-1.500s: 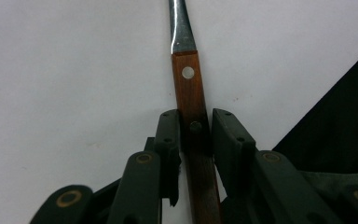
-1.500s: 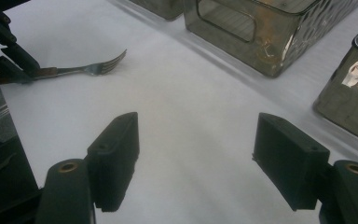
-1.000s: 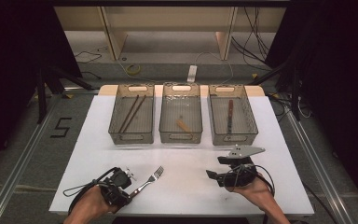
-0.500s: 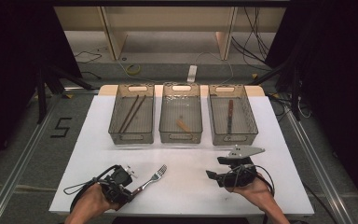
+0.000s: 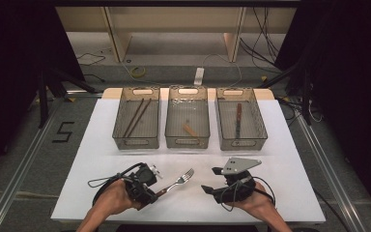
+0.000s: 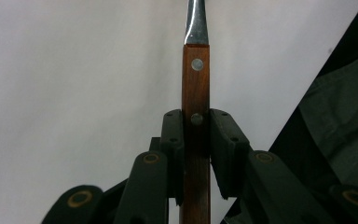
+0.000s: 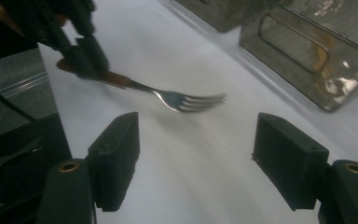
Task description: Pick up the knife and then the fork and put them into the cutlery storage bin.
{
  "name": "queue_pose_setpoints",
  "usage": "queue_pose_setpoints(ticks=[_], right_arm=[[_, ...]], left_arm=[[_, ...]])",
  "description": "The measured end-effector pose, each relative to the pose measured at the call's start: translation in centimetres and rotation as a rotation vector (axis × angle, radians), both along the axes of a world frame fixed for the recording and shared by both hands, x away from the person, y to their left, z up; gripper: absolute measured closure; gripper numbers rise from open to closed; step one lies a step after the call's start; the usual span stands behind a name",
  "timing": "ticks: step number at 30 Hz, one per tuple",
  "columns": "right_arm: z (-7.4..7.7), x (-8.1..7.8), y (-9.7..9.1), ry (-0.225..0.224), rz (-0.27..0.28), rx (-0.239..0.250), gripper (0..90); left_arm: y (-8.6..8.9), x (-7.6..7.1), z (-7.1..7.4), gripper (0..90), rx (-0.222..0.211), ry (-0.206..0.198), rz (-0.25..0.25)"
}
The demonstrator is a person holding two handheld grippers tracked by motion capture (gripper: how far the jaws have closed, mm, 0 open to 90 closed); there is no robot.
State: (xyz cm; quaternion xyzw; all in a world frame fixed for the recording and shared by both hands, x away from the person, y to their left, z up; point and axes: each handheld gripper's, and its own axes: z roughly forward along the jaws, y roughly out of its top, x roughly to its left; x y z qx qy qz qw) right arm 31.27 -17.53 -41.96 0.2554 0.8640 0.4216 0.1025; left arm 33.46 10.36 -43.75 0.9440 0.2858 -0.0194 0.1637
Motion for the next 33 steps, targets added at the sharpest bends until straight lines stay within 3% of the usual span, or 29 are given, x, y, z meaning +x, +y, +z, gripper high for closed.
queue_pose_setpoints(ticks=[7, 11, 17, 20, 26, 33], right_arm=[[-0.3, -0.9, 1.7, -0.068, 0.102, -0.027, 30.7], [-0.6, -1.1, 2.4, -0.09, 0.126, -0.058, 30.7], [-1.2, -1.6, 3.6, -0.141, 0.184, -0.134, 30.8], [-1.5, -1.7, 4.0, -0.145, 0.209, -0.164, 31.4], [-2.2, -1.8, 4.7, -0.175, 0.237, -0.222, 33.6], [-3.0, -1.8, 5.2, -0.246, 0.254, -0.305, 39.5]], left_arm=[[-2.8, 0.9, 0.7, 75.5, -0.018, 0.013, -0.066], [-3.7, 1.1, 1.1, 75.5, -0.023, 0.007, -0.089], [-4.9, 0.8, 1.5, 75.5, -0.034, 0.015, -0.129], [-5.4, 0.7, 1.7, 75.5, -0.032, 0.018, -0.146], [-6.1, 0.6, 2.0, 75.5, -0.042, 0.025, -0.168], [-6.4, 0.4, 2.0, 75.5, -0.037, 0.044, -0.19]])
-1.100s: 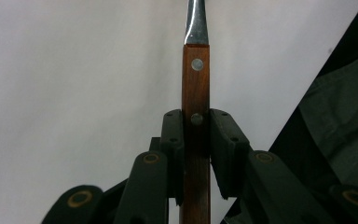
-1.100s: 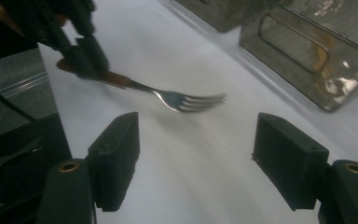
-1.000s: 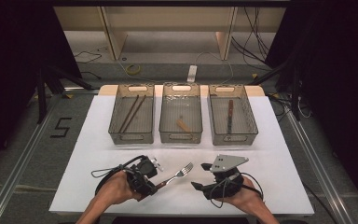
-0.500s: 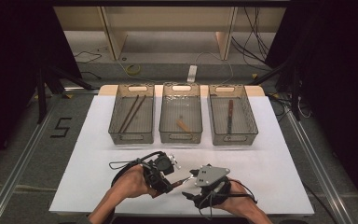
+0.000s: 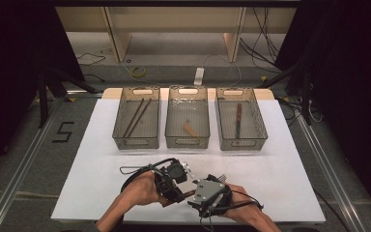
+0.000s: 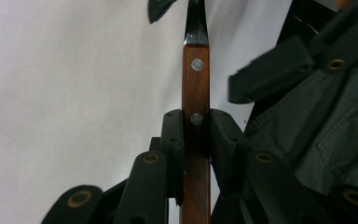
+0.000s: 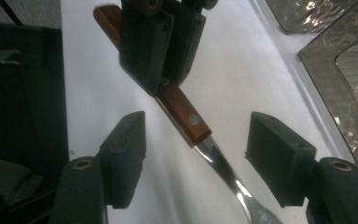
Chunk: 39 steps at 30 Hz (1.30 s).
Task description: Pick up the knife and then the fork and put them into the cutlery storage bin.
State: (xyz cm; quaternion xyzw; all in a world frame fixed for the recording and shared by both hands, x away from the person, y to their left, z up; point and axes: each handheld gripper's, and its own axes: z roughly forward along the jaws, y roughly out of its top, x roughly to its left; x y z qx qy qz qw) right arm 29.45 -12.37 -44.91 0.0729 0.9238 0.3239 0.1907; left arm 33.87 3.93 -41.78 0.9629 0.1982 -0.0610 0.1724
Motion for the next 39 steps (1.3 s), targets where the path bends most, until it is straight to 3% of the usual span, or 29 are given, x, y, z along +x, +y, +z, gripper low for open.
queue_pose_setpoints(ticks=[7, 14, 19, 22, 27, 31, 36, 39], right_arm=[[-0.3, -0.2, 0.3, -0.053, 0.066, -0.087, 51.3], [-0.4, -0.8, 0.5, -0.11, 0.088, -0.092, 65.7], [-0.8, -1.4, 0.7, -0.153, 0.121, -0.129, 73.2], [-0.8, -1.4, 0.6, -0.167, 0.174, -0.169, 75.3], [-1.1, -1.5, 0.6, -0.191, 0.192, -0.208, 77.8], [-0.8, -1.4, 0.4, -0.197, 0.195, -0.217, 77.8], [-0.7, -1.2, -0.1, -0.182, 0.152, -0.202, 77.8], [-0.3, -0.9, -0.6, -0.182, 0.132, -0.187, 77.7]], left_arm=[[-0.2, -0.3, 0.3, 75.4, -0.012, 0.007, -0.009], [-0.2, -0.3, 0.3, 75.4, -0.017, 0.012, -0.023], [-0.1, -0.3, 0.5, 75.3, -0.033, 0.014, -0.024], [-0.1, -0.2, 0.3, 74.9, -0.04, 0.027, -0.033], [0.4, 0.3, 0.2, 71.6, -0.091, 0.031, -0.021], [1.0, 0.5, 0.4, 56.6, -0.11, 0.017, 0.001], [2.2, 0.8, 1.1, 34.7, -0.162, -0.071, 0.078], [3.0, 1.0, 1.3, 29.0, -0.209, -0.113, 0.133]])
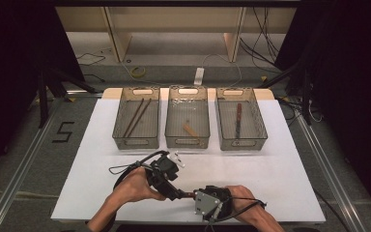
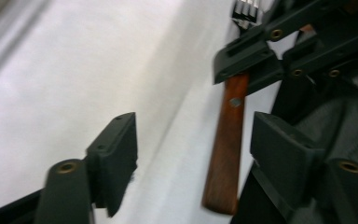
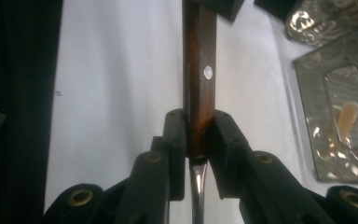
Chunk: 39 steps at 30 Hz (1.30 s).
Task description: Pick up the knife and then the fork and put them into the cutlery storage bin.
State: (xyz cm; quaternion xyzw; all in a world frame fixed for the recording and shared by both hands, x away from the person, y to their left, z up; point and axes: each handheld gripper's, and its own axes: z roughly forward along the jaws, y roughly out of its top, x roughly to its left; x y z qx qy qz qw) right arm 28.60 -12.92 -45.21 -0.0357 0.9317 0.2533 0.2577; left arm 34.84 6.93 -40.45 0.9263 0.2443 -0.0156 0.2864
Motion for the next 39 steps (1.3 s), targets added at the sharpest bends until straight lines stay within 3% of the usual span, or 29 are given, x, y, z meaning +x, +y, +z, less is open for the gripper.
queue_pose_setpoints(ticks=[6, 9, 12, 23, 29, 35, 39], right_arm=[[0.4, 1.1, -1.3, -0.002, -0.065, 0.038, 77.7], [0.6, 1.6, -2.2, 0.01, -0.098, 0.054, 77.7], [0.9, 2.4, -3.2, 0.025, -0.111, 0.08, 77.7], [1.7, 4.6, -5.6, 0.114, -0.281, 0.199, 77.7], [2.4, 5.8, -7.0, 0.169, -0.346, 0.294, 77.7], [2.9, 7.1, -8.0, 0.208, -0.427, 0.348, 77.6], [3.3, 8.0, -8.7, 0.234, -0.476, 0.383, 77.6]], left_arm=[[1.5, 0.1, 0.6, 24.2, -0.1, -0.082, 0.095], [2.4, 0.4, 0.7, 22.8, -0.168, -0.081, 0.125], [3.3, 0.8, 0.6, 21.0, -0.199, -0.099, 0.163], [6.3, 0.4, -0.1, 17.5, -0.341, -0.168, 0.294], [7.6, 0.1, -0.3, 17.0, -0.377, -0.202, 0.335], [8.3, -0.3, -0.6, 17.0, -0.354, -0.24, 0.345], [8.6, -0.6, -0.8, 16.3, -0.353, -0.241, 0.341]])
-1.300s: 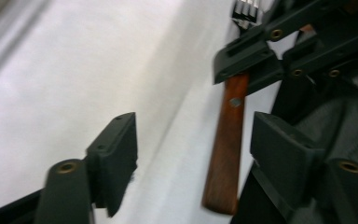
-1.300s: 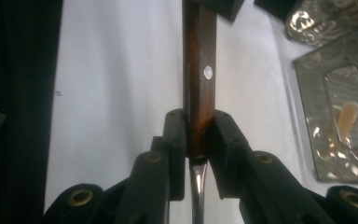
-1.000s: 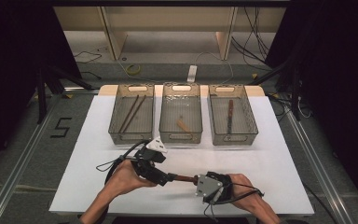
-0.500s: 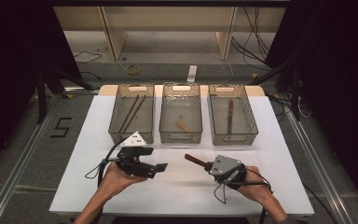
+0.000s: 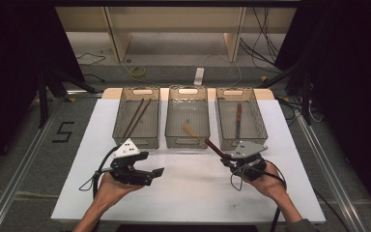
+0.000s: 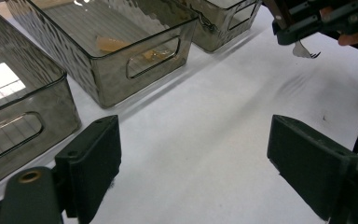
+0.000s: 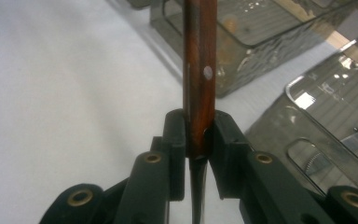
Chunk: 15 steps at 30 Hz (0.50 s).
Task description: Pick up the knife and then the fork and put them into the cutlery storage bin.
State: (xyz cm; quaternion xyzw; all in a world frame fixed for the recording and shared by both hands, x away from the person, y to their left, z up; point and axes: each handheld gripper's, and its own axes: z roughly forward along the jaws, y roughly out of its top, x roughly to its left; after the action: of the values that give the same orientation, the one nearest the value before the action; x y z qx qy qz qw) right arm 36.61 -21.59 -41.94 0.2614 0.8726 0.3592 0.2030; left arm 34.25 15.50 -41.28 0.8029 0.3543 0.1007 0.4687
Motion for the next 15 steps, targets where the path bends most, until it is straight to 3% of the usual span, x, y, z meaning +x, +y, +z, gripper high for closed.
queue_pose_setpoints(ticks=[7, 15], right_arm=[[0.8, 1.9, -1.2, 0.032, -0.081, 0.064, 77.6], [2.4, 4.3, -2.4, 0.033, -0.16, 0.113, 77.6]], left_arm=[[0.5, -0.3, 0.0, 15.4, -0.022, -0.011, -0.008], [0.8, -0.6, 0.0, 15.2, -0.027, -0.025, 0.014]])
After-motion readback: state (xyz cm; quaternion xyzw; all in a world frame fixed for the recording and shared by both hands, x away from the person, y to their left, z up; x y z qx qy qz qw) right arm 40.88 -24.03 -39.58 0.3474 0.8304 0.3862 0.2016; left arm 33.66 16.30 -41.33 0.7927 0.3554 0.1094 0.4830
